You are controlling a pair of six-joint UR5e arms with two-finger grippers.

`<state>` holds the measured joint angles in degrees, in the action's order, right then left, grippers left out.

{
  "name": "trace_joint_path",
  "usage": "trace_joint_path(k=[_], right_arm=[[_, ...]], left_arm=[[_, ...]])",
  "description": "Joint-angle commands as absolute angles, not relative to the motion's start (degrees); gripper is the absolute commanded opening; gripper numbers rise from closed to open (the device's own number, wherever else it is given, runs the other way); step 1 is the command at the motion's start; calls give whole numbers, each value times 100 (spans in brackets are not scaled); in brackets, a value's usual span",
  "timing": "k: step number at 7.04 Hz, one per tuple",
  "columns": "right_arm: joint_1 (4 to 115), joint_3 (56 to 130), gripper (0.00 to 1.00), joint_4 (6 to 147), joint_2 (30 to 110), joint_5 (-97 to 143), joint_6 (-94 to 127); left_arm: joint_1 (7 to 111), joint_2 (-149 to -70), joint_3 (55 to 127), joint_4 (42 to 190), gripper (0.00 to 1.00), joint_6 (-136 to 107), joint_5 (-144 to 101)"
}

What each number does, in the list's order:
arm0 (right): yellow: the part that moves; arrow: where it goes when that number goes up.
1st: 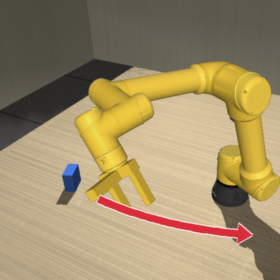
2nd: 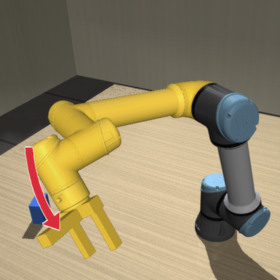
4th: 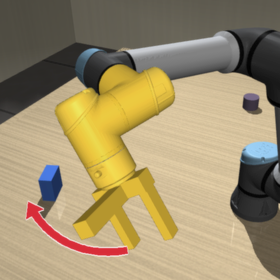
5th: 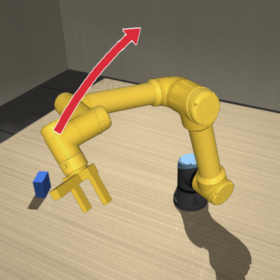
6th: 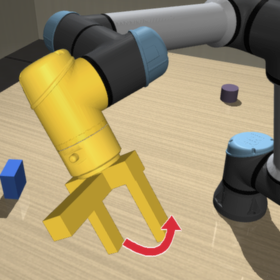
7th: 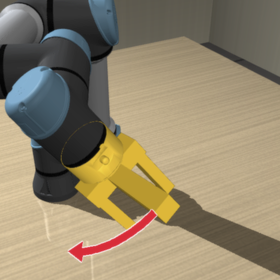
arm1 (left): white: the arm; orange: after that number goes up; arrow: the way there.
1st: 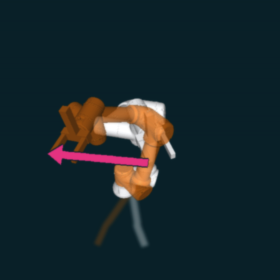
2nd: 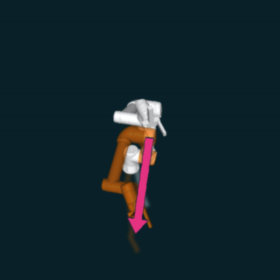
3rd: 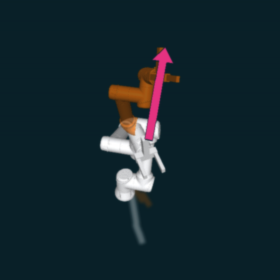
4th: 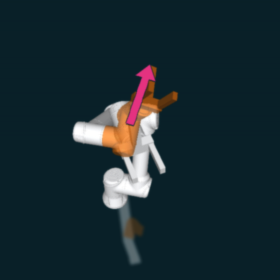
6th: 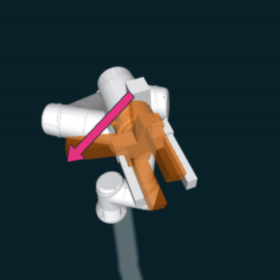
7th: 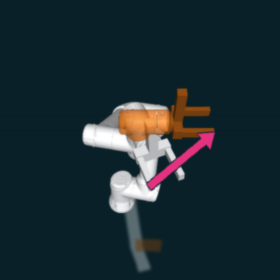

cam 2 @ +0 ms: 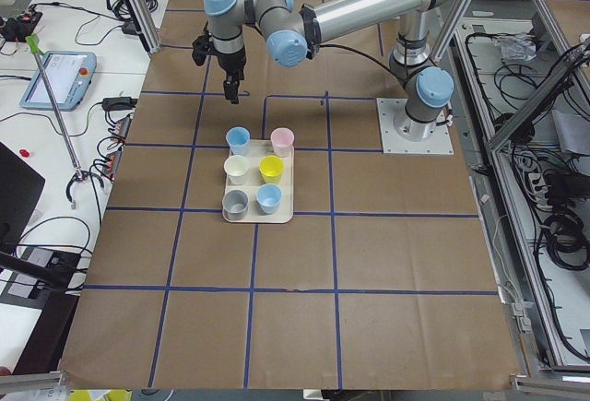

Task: Transfer IKEA cup to right arm and place on rack

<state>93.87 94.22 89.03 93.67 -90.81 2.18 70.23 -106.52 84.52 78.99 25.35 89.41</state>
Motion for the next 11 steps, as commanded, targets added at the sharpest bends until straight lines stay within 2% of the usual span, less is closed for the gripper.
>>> trace_joint_path(k=[1,3,6,11], right_arm=[[9387,9431,100,8903,9360,-9079,220],[9387,9431,100,8903,9360,-9070,211],[9387,9431,100,8903,9360,-9079,202],[9387,9422,100,8825,9378,-9132,202]], left_arm=[[7005,-11028,8552,7568,100,2558,8930],[7022,-11284,8691,7341,100,2487,8912],[6996,-11338,9507,6033,100,2575,8912],[6926,-11584,9650,5704,100,2496,8930]])
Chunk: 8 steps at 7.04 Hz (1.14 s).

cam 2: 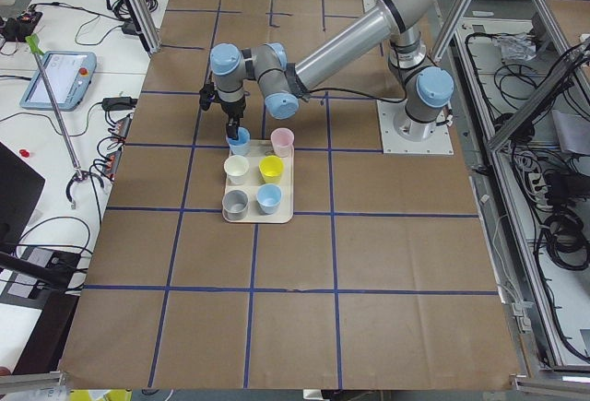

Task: Transfer IKEA cup to right arm and place on rack

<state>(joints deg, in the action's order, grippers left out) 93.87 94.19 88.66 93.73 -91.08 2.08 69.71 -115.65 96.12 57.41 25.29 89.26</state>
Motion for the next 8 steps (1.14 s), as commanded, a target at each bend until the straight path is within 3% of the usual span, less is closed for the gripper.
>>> trace_joint_path(k=[1,3,4,7,8], right_arm=[[9387,9413,100,8824,9378,-9132,202],[9387,9422,100,8851,9360,-9105,211],[9387,9422,100,8894,9360,-9088,211],[9387,9431,100,8912,9352,-9088,228],[9387,9431,100,8912,9343,-9079,229]], left_arm=[[6891,-11593,9668,5704,100,2487,8930],[6891,-11610,9668,5695,94,2479,8912],[6891,-11610,9659,5695,81,2479,8903],[6899,-11619,9642,5722,31,2426,8895],[6899,-11610,9633,5756,8,2426,8886]])
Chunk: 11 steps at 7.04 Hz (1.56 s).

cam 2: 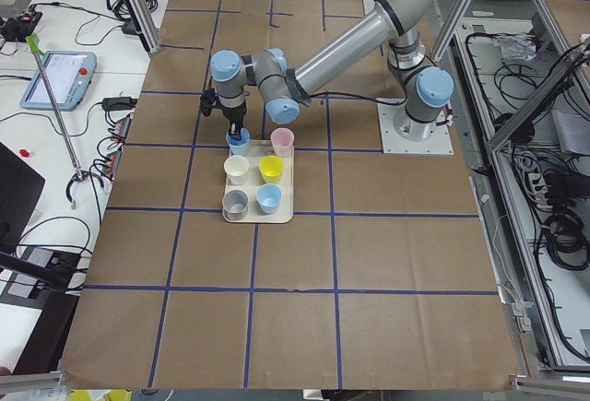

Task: Transfer IKEA cup to right arm and place on rack

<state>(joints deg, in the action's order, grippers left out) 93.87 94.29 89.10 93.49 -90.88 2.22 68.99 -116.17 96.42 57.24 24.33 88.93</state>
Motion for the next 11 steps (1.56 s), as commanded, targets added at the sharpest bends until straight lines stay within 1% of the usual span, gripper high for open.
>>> trace_joint_path(k=[1,5,7,8,9,11], right_arm=[[9387,9413,100,8912,9273,-9079,220],[9387,9387,100,8903,9255,-9088,220],[9387,9378,100,8912,9246,-9079,228],[9387,9361,100,8912,9246,-9088,220],[9387,9360,100,8912,9246,-9088,220],[9387,9386,100,8912,9246,-9088,228]], left_arm=[[6899,-11593,9615,5774,0,2417,8886],[6943,-11251,9457,6038,0,2417,8921],[6961,-10979,9248,6553,0,2417,8921],[6961,-10856,8915,7070,0,2417,8930],[6970,-10785,8416,7719,0,2417,8921],[7013,-10758,7763,8365,0,2417,8895]])
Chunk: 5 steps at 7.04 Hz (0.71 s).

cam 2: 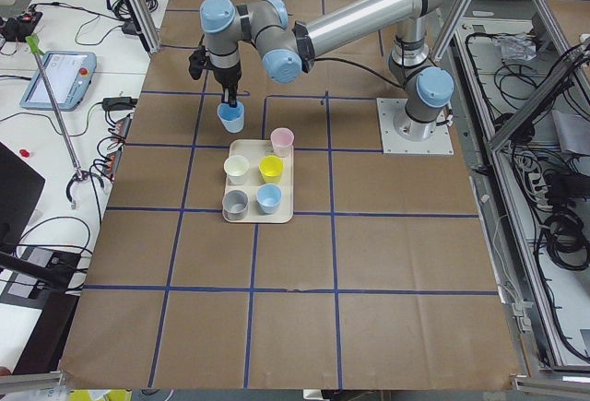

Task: Transfer IKEA cup to right arm and place on rack

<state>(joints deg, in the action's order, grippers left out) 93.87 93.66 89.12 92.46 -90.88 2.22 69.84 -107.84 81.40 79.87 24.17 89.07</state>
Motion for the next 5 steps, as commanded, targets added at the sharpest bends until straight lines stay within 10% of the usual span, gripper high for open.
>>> trace_joint_path(k=[1,5], right_arm=[[9387,9387,100,8912,9246,-9088,229],[9387,9422,100,8912,9211,-9097,220]], left_arm=[[7170,-10627,7700,8376,0,2417,8703],[7479,-10424,7857,8324,0,2539,7272]])
